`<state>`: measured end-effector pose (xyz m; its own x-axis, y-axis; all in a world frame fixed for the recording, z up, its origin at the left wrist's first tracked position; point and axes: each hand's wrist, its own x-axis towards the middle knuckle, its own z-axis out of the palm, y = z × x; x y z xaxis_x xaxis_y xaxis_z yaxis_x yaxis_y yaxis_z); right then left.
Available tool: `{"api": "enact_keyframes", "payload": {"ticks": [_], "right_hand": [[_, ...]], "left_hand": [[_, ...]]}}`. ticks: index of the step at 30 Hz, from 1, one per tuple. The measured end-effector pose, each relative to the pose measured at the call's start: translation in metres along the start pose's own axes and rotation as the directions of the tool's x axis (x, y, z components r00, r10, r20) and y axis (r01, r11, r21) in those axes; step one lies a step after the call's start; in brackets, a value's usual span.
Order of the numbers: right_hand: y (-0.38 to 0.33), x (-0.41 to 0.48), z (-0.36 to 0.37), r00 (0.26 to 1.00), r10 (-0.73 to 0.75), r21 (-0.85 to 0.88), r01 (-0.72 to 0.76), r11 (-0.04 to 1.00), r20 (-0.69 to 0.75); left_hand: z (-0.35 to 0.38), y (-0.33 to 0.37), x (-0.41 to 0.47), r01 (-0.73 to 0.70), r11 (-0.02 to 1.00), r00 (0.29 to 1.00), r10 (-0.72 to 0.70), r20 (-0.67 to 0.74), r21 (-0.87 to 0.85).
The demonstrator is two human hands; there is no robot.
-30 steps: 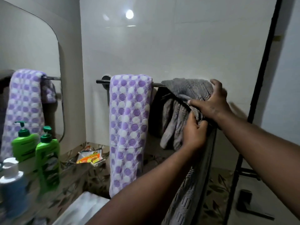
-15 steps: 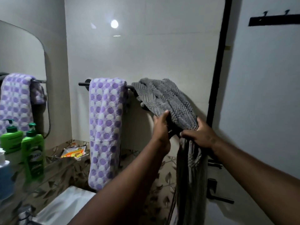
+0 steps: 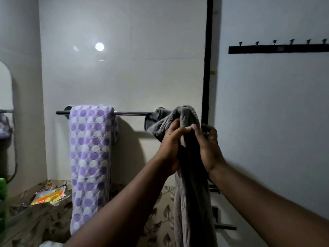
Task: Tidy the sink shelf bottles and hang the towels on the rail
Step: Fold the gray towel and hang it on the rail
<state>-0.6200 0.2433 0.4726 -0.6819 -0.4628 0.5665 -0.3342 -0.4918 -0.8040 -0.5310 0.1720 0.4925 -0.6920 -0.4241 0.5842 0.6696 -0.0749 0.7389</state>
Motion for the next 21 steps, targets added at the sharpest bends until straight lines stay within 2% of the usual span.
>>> {"api": "enact_keyframes", "payload": {"ticks": [1,3,5,6,9,12,15,21], "right_hand": [[-0.011,0.005,0.001,0.993,-0.110,-0.069,0.107,0.992,-0.039],[-0.033,0.015,-0.003,0.952,-0.305,-0.228,0.295,0.928,-0.006],[-0.051,0.023,-0.013,0.912,-0.396,-0.362,0.407,0.838,0.108],[-0.058,0.027,-0.020,0.907,-0.388,-0.388,0.422,0.819,0.165],[-0.070,0.036,-0.038,0.930,-0.197,-0.364,0.307,0.879,0.309],[-0.075,0.036,-0.054,0.921,0.018,-0.474,0.184,0.861,0.390],[-0.083,0.038,-0.065,0.916,0.084,-0.508,0.139,0.850,0.391],[-0.092,0.035,-0.082,0.863,0.253,-0.438,-0.041,0.898,0.438]], "left_hand": [[0.005,0.002,0.003,0.005,1.000,0.998,-0.006,0.064,0.024],[0.011,0.005,0.008,0.044,0.997,0.982,-0.055,0.181,0.067],[0.015,0.008,0.013,0.066,0.987,0.972,-0.096,0.212,0.144],[0.017,0.010,0.016,0.067,0.979,0.977,-0.103,0.184,0.195],[0.022,0.012,0.023,0.075,0.949,0.992,-0.103,0.077,0.306],[0.027,0.016,0.027,0.083,0.941,0.986,-0.125,0.109,0.329],[0.029,0.019,0.029,0.057,0.929,0.979,-0.124,0.162,0.365],[0.031,0.037,0.037,0.011,0.957,0.971,-0.080,0.227,0.291]]}}
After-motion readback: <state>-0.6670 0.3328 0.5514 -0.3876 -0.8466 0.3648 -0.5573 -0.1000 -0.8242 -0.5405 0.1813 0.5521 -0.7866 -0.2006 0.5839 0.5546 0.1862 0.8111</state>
